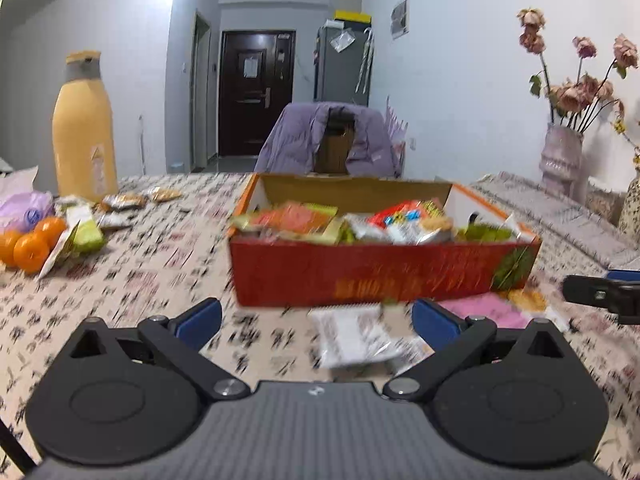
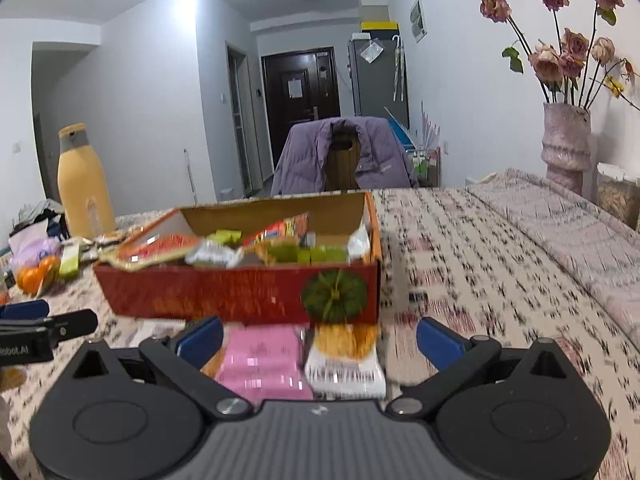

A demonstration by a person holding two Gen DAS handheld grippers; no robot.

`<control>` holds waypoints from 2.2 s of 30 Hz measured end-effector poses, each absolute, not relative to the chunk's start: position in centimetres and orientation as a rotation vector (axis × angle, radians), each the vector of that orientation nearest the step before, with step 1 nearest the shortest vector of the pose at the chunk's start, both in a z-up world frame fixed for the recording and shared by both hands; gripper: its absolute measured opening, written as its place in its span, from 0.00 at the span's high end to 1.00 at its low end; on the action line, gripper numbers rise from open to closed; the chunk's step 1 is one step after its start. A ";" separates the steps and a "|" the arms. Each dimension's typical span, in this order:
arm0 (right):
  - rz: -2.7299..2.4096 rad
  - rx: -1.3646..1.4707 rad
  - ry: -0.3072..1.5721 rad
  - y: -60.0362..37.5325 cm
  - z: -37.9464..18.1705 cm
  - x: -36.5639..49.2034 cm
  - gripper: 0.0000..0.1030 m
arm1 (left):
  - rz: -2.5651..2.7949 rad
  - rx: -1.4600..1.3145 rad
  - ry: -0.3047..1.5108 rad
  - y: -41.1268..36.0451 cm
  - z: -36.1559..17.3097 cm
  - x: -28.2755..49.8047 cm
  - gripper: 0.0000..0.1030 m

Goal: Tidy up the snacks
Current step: 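Move both tools back over the snack pile, then grasp the white pumpkin-seed cracker packet with the right gripper, then grasp a small white packet with the left gripper while the right gripper holds the cracker packet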

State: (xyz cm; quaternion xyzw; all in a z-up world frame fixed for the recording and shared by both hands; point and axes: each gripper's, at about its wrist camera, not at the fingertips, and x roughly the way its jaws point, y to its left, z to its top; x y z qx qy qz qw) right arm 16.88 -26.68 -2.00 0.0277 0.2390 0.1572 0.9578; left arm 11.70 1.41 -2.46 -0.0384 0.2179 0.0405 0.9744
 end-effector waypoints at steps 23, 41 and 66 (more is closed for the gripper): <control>0.213 0.012 0.633 -26.3 -3.7 21.7 0.19 | 0.082 -0.122 0.470 2.6 -4.3 11.8 0.00; 0.213 -0.035 0.696 -24.2 -6.2 24.3 0.43 | 0.077 -0.132 0.477 2.6 -4.3 11.9 0.00; 0.248 0.014 0.366 -25.6 -3.5 19.0 0.57 | 0.079 -0.091 0.547 1.7 -3.9 13.1 0.00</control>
